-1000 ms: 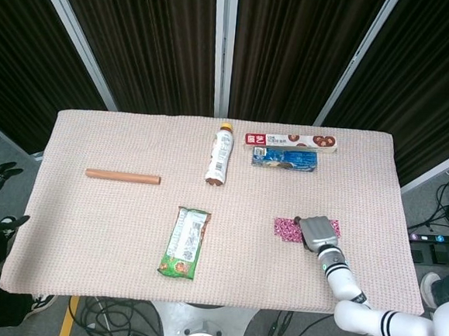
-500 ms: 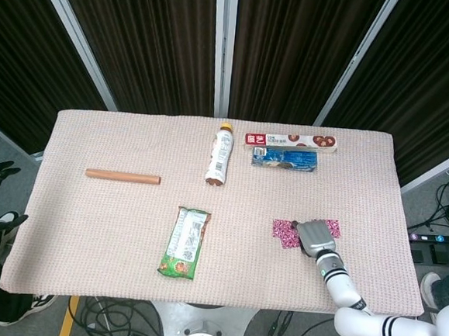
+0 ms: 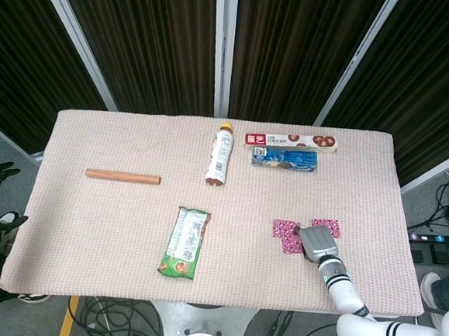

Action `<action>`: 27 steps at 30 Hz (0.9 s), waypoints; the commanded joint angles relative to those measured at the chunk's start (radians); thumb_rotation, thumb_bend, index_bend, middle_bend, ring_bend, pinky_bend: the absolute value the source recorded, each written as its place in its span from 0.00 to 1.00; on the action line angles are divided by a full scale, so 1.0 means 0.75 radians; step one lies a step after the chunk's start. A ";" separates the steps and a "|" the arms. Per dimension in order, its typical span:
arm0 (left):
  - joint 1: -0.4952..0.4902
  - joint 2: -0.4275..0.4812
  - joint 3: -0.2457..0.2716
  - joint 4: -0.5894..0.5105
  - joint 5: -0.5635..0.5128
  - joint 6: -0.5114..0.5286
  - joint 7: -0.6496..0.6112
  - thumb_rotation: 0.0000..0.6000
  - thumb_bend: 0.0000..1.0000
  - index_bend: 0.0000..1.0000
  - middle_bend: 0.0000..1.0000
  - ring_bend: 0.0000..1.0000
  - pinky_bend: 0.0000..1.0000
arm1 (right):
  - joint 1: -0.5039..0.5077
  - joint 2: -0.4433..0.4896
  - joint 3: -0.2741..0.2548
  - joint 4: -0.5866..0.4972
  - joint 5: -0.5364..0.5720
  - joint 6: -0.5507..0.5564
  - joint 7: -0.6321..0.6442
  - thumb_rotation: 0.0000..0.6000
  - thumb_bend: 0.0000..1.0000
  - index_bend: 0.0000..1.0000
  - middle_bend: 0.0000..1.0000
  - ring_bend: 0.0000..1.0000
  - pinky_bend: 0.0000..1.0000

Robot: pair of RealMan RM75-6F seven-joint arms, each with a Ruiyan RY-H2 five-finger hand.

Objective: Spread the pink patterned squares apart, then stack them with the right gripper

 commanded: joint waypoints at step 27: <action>0.010 0.008 0.001 -0.005 0.004 0.016 -0.014 1.00 0.06 0.23 0.23 0.16 0.26 | -0.028 0.037 -0.035 -0.117 -0.002 0.067 -0.064 1.00 0.74 0.30 1.00 1.00 0.97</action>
